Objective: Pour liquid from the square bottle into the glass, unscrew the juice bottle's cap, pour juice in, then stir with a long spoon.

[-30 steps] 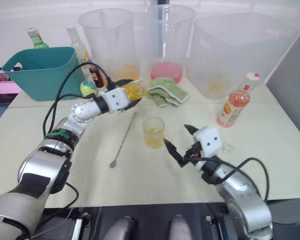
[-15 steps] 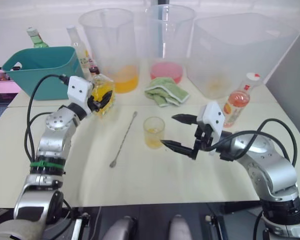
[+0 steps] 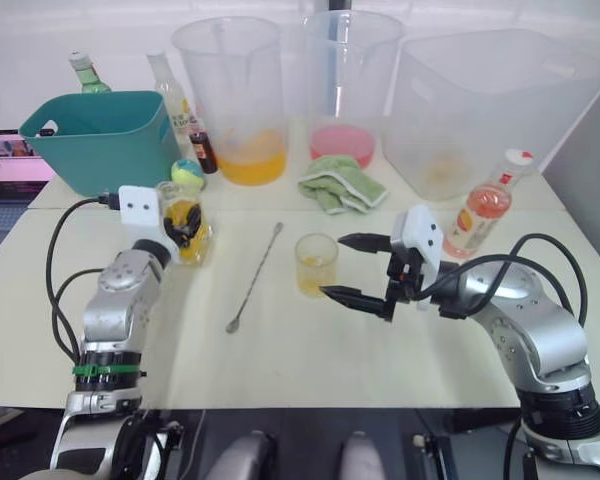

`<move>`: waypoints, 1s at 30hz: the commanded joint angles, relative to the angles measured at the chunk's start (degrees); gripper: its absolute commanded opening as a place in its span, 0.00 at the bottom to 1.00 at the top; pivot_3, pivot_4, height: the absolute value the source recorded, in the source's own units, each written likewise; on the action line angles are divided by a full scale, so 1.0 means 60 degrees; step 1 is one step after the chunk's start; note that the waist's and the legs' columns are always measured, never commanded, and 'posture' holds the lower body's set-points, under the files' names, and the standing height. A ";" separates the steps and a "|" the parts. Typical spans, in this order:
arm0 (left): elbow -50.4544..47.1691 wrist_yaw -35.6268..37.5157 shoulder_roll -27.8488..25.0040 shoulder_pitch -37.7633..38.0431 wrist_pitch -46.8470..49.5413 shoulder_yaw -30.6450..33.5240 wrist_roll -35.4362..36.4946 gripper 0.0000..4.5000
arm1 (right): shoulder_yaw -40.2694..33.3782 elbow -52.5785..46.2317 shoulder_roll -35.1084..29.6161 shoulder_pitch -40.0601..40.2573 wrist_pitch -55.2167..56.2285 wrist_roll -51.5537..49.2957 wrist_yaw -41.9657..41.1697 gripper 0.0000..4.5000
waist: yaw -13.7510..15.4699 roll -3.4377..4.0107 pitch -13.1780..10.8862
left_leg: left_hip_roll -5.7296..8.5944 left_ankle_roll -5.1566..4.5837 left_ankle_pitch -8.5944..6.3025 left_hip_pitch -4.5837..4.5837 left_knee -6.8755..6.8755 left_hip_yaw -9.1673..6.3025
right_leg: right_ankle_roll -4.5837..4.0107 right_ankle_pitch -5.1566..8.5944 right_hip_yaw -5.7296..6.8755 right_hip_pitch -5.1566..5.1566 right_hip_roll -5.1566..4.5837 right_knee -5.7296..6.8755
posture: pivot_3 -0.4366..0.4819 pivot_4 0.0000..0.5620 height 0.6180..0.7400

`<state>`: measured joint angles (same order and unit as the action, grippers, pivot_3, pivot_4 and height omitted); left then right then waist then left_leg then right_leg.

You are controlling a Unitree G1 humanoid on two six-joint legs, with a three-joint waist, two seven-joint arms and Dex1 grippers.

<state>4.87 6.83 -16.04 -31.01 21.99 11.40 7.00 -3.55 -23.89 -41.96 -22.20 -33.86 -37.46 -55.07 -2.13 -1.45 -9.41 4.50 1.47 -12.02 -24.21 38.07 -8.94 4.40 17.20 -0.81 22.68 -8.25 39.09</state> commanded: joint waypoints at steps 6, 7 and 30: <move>0.0042 -0.0215 -0.0002 -0.0210 -0.0791 0.0098 -0.0054 0.74 | -0.0253 -0.0456 -0.0029 0.0020 -0.0165 -0.0304 0.0150 1.00 | 0.0026 -0.0001 0.0001 | 0.0005 -0.0001 0.0000 0.0003 0.0000 0.0001 | 0.0000 0.0000 0.0000 -0.0003 -0.0006 -0.0003 | 0.48 0.27 0.98; 0.0067 -0.0222 0.0028 -0.0233 -0.0898 0.0141 0.0003 0.87 | -0.0253 -0.0469 -0.0032 0.0049 -0.0175 -0.0300 0.0174 1.00 | 0.0031 -0.0001 0.0001 | 0.0006 -0.0001 0.0000 0.0004 0.0000 0.0001 | 0.0000 0.0000 0.0000 -0.0004 -0.0007 -0.0004 | 0.48 0.27 0.98; -0.4670 0.2511 -0.1654 0.2365 0.0712 0.1903 0.3546 1.00 | -0.2711 -0.0571 0.0059 0.2324 -0.0093 -0.0456 0.1786 1.00 | 0.0197 0.0003 0.0004 | 0.0015 -0.0058 -0.0034 0.0038 -0.0021 0.0023 | 0.0006 -0.0003 -0.0027 -0.0010 -0.0017 -0.0024 | 0.48 0.27 0.98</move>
<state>-19.43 17.93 -24.22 -17.33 25.44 18.97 23.18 -15.25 -27.06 -41.16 -9.17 -35.79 -39.65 -45.27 -0.95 -1.43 -9.39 4.58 1.07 -12.25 -23.98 37.92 -8.79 4.43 17.19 -0.98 22.62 -8.35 38.93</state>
